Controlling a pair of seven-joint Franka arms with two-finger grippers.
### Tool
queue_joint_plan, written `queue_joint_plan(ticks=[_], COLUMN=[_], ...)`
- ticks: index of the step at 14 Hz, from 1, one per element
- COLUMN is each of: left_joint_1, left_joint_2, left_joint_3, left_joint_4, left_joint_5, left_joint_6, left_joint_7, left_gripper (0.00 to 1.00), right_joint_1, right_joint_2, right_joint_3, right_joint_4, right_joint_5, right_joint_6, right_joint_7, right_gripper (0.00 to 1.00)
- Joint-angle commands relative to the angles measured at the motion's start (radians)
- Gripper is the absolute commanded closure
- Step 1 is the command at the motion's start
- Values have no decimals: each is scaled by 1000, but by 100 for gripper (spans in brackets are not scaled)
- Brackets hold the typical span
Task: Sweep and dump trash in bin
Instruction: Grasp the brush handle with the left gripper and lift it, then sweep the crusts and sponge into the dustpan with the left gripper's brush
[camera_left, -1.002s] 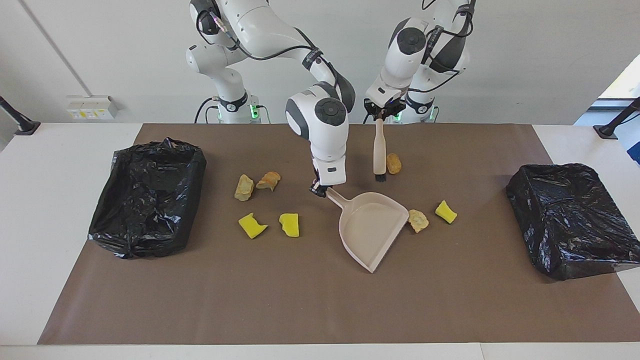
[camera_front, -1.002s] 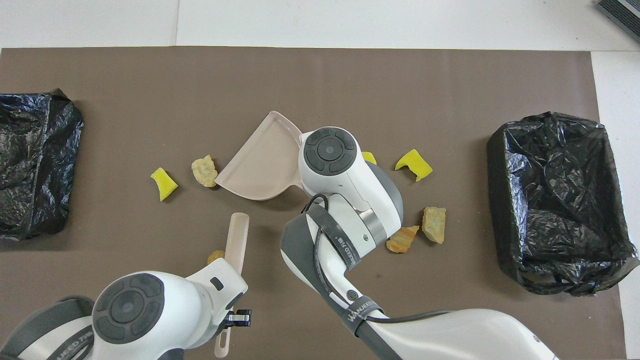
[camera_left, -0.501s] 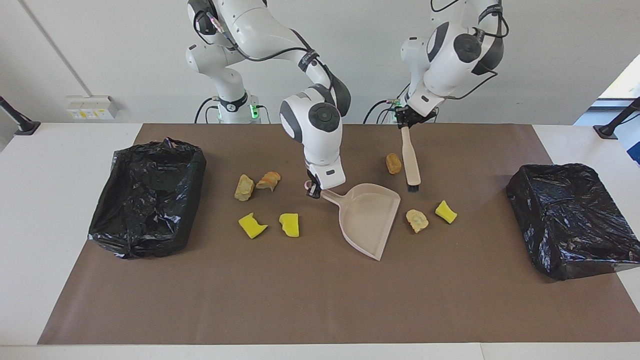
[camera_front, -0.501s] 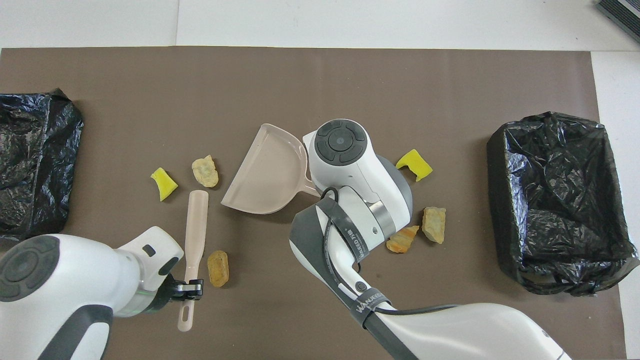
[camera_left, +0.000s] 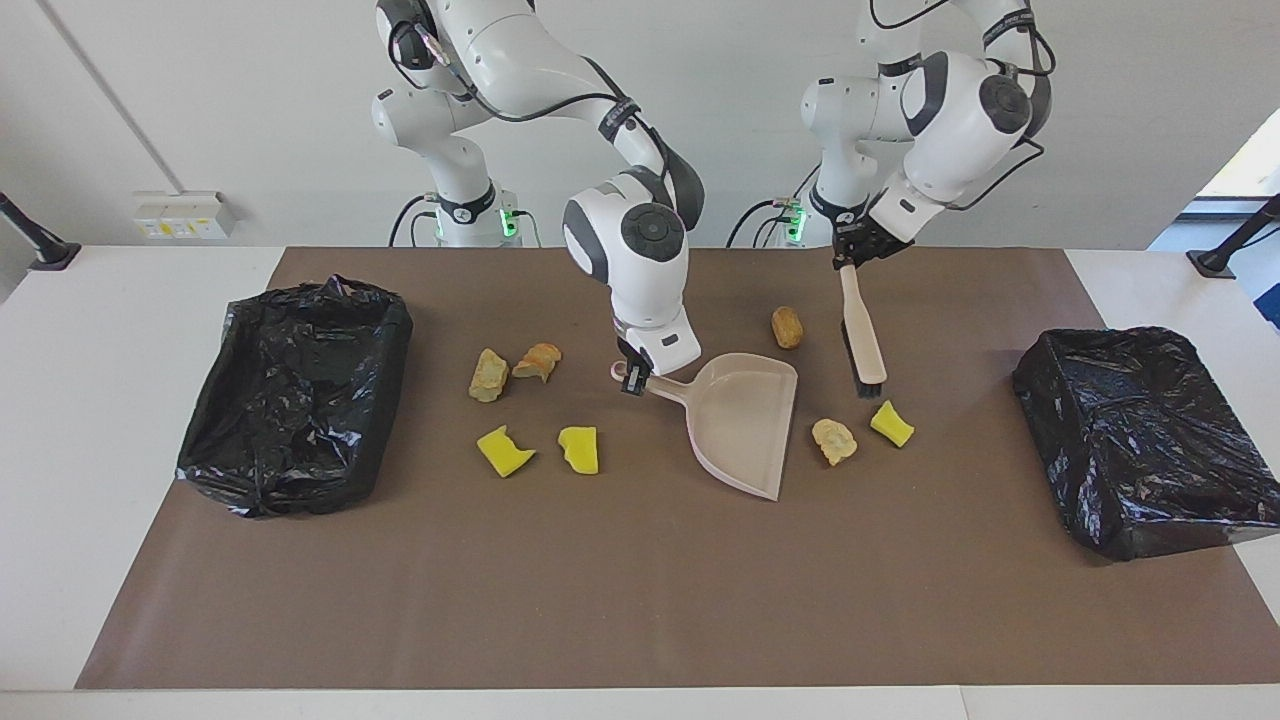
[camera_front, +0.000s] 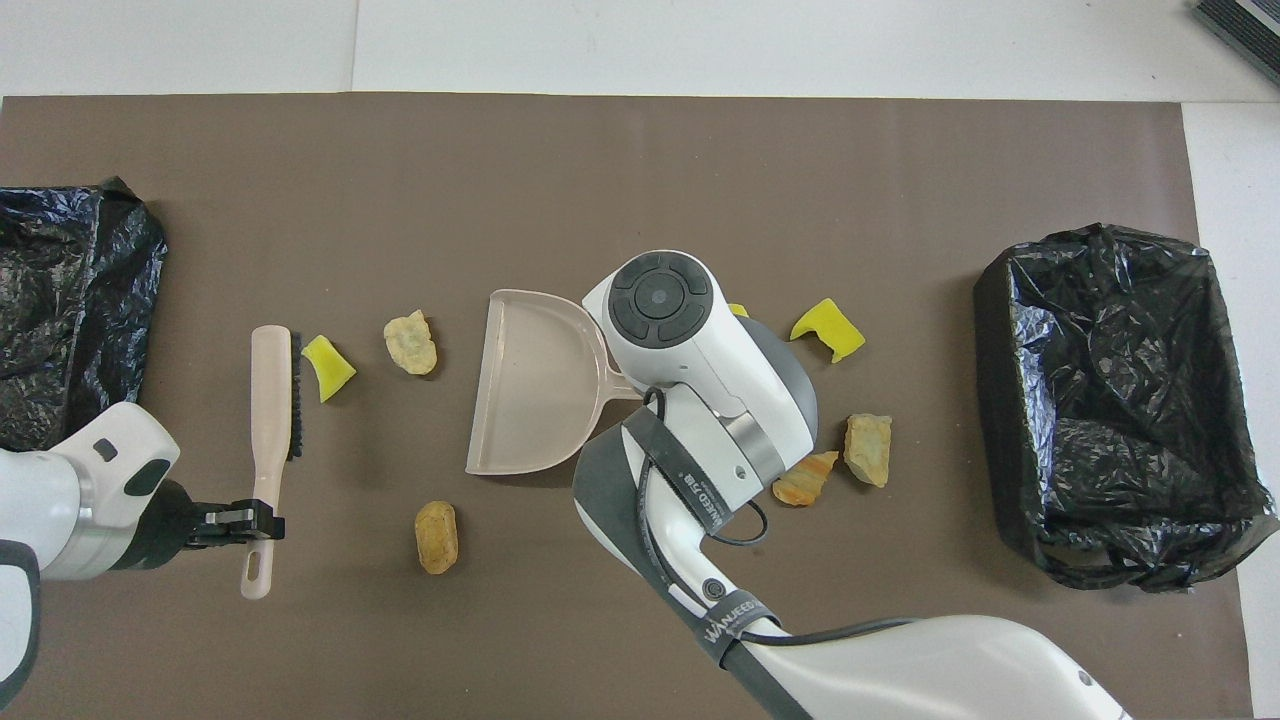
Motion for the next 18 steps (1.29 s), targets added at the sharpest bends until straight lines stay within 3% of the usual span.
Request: queue_joint_plan(ticks=[1, 4, 10, 18], left_joint_1=[49, 56, 24, -356], left_joint_2=[80, 183, 274, 286], left_joint_3=[-8, -8, -17, -23], left_joint_4=[21, 21, 60, 93], left_joint_5=[-16, -11, -11, -72], left_joint_6=[65, 150, 233, 193], left_joint_7=[52, 52, 5, -127], left_gripper=[100, 100, 100, 100], right_joint_1=[-6, -9, -14, -12], right_joint_2=[-32, -41, -41, -40], right_joint_3=[6, 6, 7, 7], right_joint_4=[-33, -51, -53, -53], right_joint_5=[-70, -107, -106, -98], right_joint_6=[-6, -12, -12, -14], right_joint_7=[-27, -38, -48, -48], right_gripper=[100, 100, 100, 100])
